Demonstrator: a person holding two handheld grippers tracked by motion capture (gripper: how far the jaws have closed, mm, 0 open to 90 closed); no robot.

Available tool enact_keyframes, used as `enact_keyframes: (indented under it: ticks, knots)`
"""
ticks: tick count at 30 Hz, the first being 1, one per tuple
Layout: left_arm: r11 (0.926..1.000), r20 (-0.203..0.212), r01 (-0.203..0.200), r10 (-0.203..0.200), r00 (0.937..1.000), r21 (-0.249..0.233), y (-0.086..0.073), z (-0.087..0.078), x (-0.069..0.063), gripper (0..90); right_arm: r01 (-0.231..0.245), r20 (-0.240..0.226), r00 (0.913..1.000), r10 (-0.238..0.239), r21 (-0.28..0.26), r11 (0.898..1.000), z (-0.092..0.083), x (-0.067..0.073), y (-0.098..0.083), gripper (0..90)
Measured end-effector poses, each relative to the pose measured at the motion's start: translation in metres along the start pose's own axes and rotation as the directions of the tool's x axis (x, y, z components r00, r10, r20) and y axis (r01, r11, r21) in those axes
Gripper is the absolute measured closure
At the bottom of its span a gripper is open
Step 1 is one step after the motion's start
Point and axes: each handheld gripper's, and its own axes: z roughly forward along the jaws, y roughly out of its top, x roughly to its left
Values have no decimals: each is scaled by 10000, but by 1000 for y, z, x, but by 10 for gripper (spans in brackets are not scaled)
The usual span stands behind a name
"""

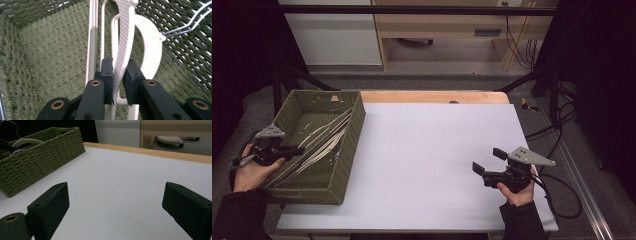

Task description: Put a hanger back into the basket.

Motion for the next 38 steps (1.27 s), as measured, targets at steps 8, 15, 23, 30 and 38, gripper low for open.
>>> enact_keyframes:
  ticks: [8,15,23,30,38]
  knots:
    - [9953,229,-27,50,9997,-963,9,-20,-15,702,-35,2,10000,35,-17,10000,0,1,0,77]
    - [9423,780,593,-354,9963,-3294,26,-51,-42,520,27,3,10000,-27,-54,10000,-2,0,1,75]
    - [8810,963,345,125,9953,-4719,42,-54,-90,227,54,-74,10000,-55,-133,9999,-4,-1,2,71]
    - [8668,1342,408,303,9905,-4969,45,-36,-132,56,8,-167,9999,-13,-294,9996,-8,-2,3,69]
    - [8569,1662,700,185,9859,-5107,39,-10,-156,46,52,-290,9996,-62,-373,9993,-11,-2,4,68]
